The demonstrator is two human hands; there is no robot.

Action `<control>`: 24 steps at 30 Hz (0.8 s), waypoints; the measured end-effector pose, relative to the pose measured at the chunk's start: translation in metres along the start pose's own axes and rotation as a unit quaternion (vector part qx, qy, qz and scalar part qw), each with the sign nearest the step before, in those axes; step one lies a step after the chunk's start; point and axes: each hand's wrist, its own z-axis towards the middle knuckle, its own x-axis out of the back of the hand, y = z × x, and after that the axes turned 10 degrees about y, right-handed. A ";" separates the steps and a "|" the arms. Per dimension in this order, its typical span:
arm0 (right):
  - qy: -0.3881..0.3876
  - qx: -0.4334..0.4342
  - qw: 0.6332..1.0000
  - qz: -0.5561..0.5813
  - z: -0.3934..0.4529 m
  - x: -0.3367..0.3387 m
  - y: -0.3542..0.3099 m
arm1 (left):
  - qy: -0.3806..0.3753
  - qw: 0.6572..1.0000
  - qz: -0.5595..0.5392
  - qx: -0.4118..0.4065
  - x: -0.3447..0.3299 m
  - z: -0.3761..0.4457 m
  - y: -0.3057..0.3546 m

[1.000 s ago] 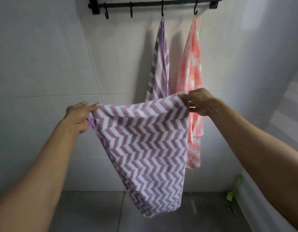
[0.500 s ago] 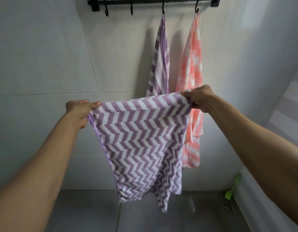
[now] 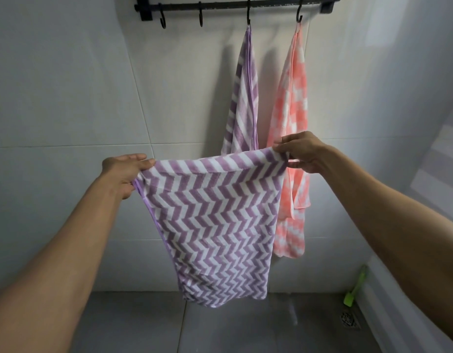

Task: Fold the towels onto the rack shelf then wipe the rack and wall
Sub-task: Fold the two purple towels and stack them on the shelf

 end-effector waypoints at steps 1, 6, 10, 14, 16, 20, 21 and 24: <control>-0.013 0.001 1.000 -0.003 0.001 0.000 0.000 | -0.003 1.000 0.003 -0.002 0.001 0.000 0.000; -0.021 0.027 0.998 -0.050 0.006 -0.002 0.004 | -0.040 0.999 0.025 0.000 0.004 -0.004 -0.001; -0.009 0.057 0.992 -0.113 0.007 -0.003 0.007 | -0.054 0.995 0.082 -0.027 0.007 -0.006 -0.005; -0.006 0.097 0.976 -0.194 0.003 -0.005 0.008 | -0.038 0.979 0.180 -0.085 0.003 -0.009 -0.012; 0.000 0.124 0.966 -0.229 0.003 -0.007 0.010 | -0.028 0.963 0.237 -0.124 0.001 -0.009 -0.015; 0.000 0.150 0.946 -0.288 0.004 -0.008 0.015 | 0.015 0.921 0.332 -0.204 -0.001 -0.001 -0.020; 0.000 0.148 0.946 -0.289 0.004 -0.007 0.015 | 0.019 0.910 0.351 -0.218 0.000 0.002 -0.021; -0.024 0.126 0.953 -0.275 0.004 -0.005 0.016 | 0.041 0.897 0.382 -0.218 0.005 0.015 -0.022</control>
